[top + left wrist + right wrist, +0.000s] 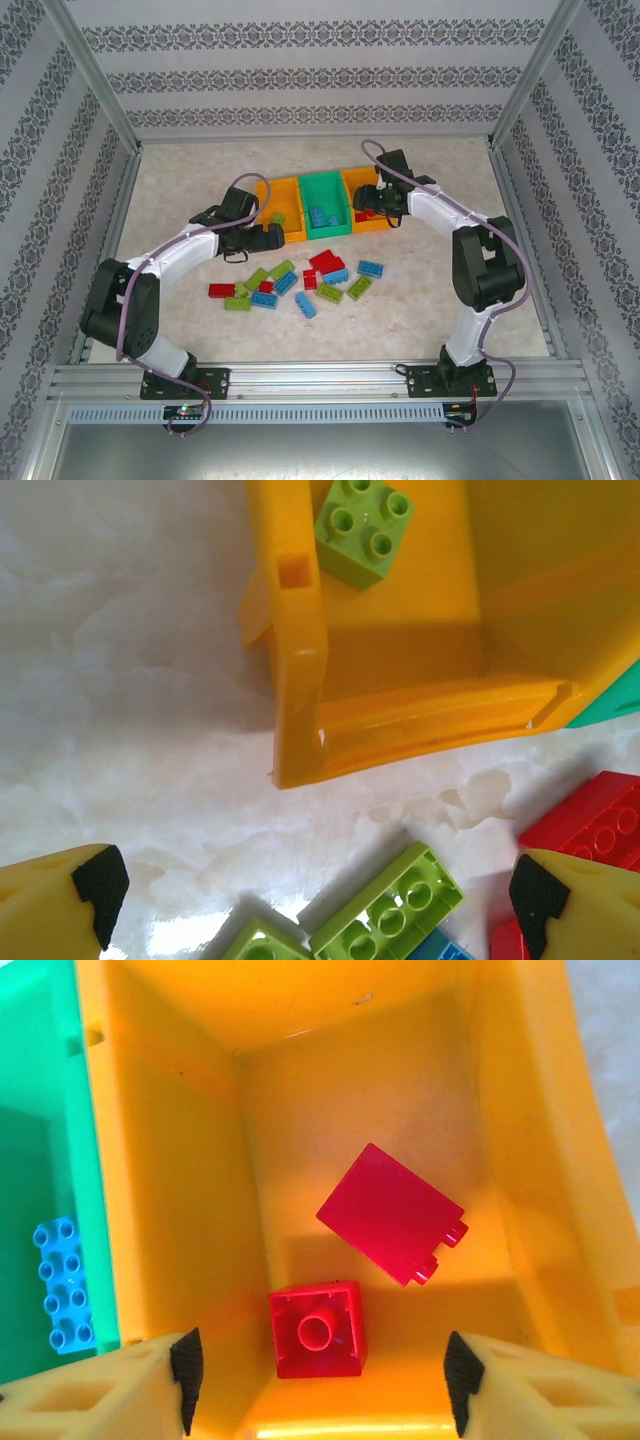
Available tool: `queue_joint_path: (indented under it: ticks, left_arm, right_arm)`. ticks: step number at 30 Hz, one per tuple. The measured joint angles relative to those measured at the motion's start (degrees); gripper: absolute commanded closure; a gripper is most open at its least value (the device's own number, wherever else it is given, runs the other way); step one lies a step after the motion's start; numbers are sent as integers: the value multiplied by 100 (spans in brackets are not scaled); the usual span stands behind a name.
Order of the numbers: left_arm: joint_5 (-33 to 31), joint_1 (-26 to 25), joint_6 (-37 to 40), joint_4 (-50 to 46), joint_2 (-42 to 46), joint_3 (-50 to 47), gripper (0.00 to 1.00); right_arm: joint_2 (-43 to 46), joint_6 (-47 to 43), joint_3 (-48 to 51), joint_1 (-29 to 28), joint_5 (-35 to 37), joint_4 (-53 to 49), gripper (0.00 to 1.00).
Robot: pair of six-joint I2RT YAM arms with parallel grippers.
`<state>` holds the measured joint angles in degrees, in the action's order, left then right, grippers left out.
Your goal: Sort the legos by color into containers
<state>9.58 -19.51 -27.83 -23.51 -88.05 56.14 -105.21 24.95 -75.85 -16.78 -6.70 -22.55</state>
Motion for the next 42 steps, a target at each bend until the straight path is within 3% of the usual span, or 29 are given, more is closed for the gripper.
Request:
queue_joint_path:
  ticks: [9,20,27,42]
  left_arm:
    - [-431,0,-4,-184,501,-378,1]
    - [-977,0,-564,-940,960,-813,0]
    - [-763,-37,-1322,-1222,1519,-1298,13]
    - [-479,-411,-2334,-1357,1250,-1416,40]
  right_arm:
    - [1266,-92,1040,-101,199,61,16]
    - [1414,-92,1423,-101,216,144,16]
    - [1408,-90,1456,-101,208,264,16]
    - [1377,-136,1604,-101,72,404,16]
